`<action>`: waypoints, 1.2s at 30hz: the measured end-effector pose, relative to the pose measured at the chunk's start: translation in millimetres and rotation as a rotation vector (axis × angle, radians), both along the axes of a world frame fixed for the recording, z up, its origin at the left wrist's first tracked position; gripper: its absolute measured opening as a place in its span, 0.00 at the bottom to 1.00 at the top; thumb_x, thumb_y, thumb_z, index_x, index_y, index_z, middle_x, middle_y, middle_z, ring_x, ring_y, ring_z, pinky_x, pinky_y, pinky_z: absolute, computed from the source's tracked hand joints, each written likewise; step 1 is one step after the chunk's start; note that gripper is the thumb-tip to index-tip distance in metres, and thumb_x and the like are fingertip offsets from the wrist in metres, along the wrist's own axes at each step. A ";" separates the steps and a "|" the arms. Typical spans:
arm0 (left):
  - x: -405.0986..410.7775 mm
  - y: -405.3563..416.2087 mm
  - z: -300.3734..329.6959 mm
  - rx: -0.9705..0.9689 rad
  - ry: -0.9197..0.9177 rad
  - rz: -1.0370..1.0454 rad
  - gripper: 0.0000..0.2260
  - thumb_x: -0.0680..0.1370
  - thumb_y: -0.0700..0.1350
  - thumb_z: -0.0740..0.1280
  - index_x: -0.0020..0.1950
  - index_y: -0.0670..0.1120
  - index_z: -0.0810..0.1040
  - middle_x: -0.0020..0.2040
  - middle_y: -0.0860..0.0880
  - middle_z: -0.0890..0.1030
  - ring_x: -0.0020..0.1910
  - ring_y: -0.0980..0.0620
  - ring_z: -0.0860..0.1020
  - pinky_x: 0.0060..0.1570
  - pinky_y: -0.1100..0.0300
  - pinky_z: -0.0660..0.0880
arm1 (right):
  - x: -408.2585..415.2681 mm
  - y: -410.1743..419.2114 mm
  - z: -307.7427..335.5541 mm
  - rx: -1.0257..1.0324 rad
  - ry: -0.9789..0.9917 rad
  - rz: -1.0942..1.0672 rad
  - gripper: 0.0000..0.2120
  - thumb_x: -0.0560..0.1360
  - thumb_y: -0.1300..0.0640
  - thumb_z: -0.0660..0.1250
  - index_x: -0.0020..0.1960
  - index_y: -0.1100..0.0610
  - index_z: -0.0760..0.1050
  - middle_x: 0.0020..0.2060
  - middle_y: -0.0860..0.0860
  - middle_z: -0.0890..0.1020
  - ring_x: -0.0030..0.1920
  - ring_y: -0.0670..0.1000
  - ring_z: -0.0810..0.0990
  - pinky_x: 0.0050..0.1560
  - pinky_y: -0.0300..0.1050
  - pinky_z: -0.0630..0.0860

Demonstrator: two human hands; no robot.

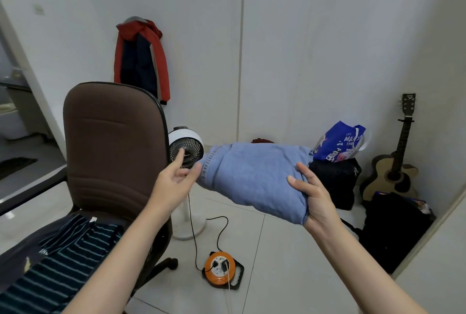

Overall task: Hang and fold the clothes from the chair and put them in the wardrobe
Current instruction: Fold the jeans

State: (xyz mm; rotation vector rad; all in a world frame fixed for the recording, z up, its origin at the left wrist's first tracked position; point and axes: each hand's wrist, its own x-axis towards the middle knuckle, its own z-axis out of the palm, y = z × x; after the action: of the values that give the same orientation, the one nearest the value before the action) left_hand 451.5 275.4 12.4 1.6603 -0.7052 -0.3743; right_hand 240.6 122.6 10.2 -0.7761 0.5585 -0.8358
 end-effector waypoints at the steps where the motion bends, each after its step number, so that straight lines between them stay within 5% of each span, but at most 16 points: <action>1: 1.3 -0.6 2.8 0.018 0.139 -0.115 0.31 0.72 0.61 0.67 0.73 0.59 0.62 0.54 0.56 0.79 0.57 0.58 0.76 0.63 0.56 0.69 | -1.2 -0.5 -0.8 -0.022 0.006 0.006 0.18 0.69 0.71 0.68 0.54 0.55 0.78 0.54 0.53 0.81 0.47 0.55 0.84 0.36 0.48 0.81; 4: -1.4 -2.2 6.4 0.029 0.501 -0.392 0.28 0.67 0.69 0.64 0.66 0.65 0.70 0.61 0.57 0.79 0.58 0.47 0.78 0.59 0.37 0.70 | -4.5 -1.5 -3.6 -0.111 0.048 0.044 0.19 0.62 0.71 0.72 0.50 0.55 0.79 0.53 0.53 0.81 0.45 0.54 0.85 0.36 0.48 0.81; 7: -0.8 -5.9 2.0 -0.014 0.499 -0.432 0.35 0.65 0.63 0.70 0.71 0.66 0.62 0.56 0.62 0.81 0.53 0.52 0.82 0.48 0.46 0.78 | -10.4 -6.8 -5.4 -0.217 0.096 0.060 0.21 0.54 0.68 0.75 0.45 0.55 0.81 0.51 0.52 0.82 0.43 0.53 0.85 0.34 0.45 0.80; 10: -1.5 -11.5 -0.4 -0.016 0.329 -0.545 0.40 0.72 0.45 0.69 0.74 0.64 0.48 0.61 0.67 0.74 0.55 0.65 0.78 0.47 0.63 0.78 | -17.1 -15.3 -6.3 -0.322 0.160 0.055 0.17 0.55 0.65 0.73 0.43 0.55 0.81 0.48 0.48 0.82 0.42 0.49 0.84 0.34 0.42 0.79; 12: -6.0 -14.5 0.3 -0.001 0.255 -0.614 0.35 0.77 0.35 0.64 0.76 0.59 0.52 0.66 0.63 0.69 0.58 0.69 0.75 0.49 0.70 0.74 | -20.6 -19.7 -7.5 -0.384 0.199 0.048 0.15 0.55 0.64 0.73 0.40 0.53 0.82 0.45 0.45 0.83 0.43 0.47 0.84 0.36 0.41 0.80; 15: -11.9 -19.1 -4.2 -0.024 0.338 -0.621 0.27 0.76 0.30 0.61 0.71 0.53 0.66 0.63 0.58 0.76 0.59 0.60 0.77 0.51 0.68 0.75 | -27.1 -23.4 -9.7 -0.441 0.221 0.027 0.13 0.55 0.64 0.73 0.37 0.50 0.84 0.45 0.44 0.83 0.44 0.47 0.83 0.36 0.39 0.79; 21: -26.7 -33.8 -26.1 -0.051 0.622 -0.592 0.23 0.75 0.31 0.62 0.66 0.50 0.75 0.63 0.47 0.78 0.59 0.45 0.79 0.54 0.53 0.78 | -49.4 -25.8 -10.7 -0.505 0.242 -0.044 0.15 0.54 0.62 0.76 0.38 0.48 0.84 0.46 0.42 0.83 0.49 0.49 0.81 0.40 0.39 0.79; 25: -41.7 -49.7 -24.8 -0.039 0.614 -0.654 0.24 0.74 0.30 0.63 0.69 0.45 0.70 0.61 0.45 0.79 0.57 0.46 0.80 0.50 0.56 0.80 | -76.0 -16.2 -10.4 -0.528 0.238 -0.164 0.14 0.55 0.64 0.74 0.36 0.48 0.84 0.43 0.41 0.84 0.47 0.46 0.82 0.40 0.36 0.78; 32: -77.6 -64.8 -35.0 0.036 0.933 -0.990 0.32 0.64 0.37 0.71 0.68 0.52 0.72 0.64 0.49 0.78 0.57 0.44 0.80 0.45 0.51 0.80 | -131.7 33.1 6.0 -0.615 0.296 -0.434 0.15 0.55 0.65 0.75 0.37 0.48 0.85 0.41 0.42 0.84 0.44 0.42 0.82 0.42 0.34 0.77; 36: -100.2 -57.0 -32.0 0.066 0.842 -1.092 0.31 0.65 0.37 0.68 0.69 0.51 0.72 0.62 0.52 0.79 0.56 0.46 0.80 0.45 0.51 0.80 | -157.8 85.2 10.9 -0.581 0.339 -0.573 0.18 0.53 0.68 0.79 0.37 0.49 0.85 0.40 0.43 0.85 0.44 0.44 0.82 0.41 0.35 0.77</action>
State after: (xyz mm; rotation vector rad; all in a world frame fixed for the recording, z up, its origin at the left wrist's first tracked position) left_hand 351.3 218.4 -19.6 0.8662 -0.8697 -1.7489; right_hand 82.8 207.9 21.2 -1.3346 0.8764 -1.4429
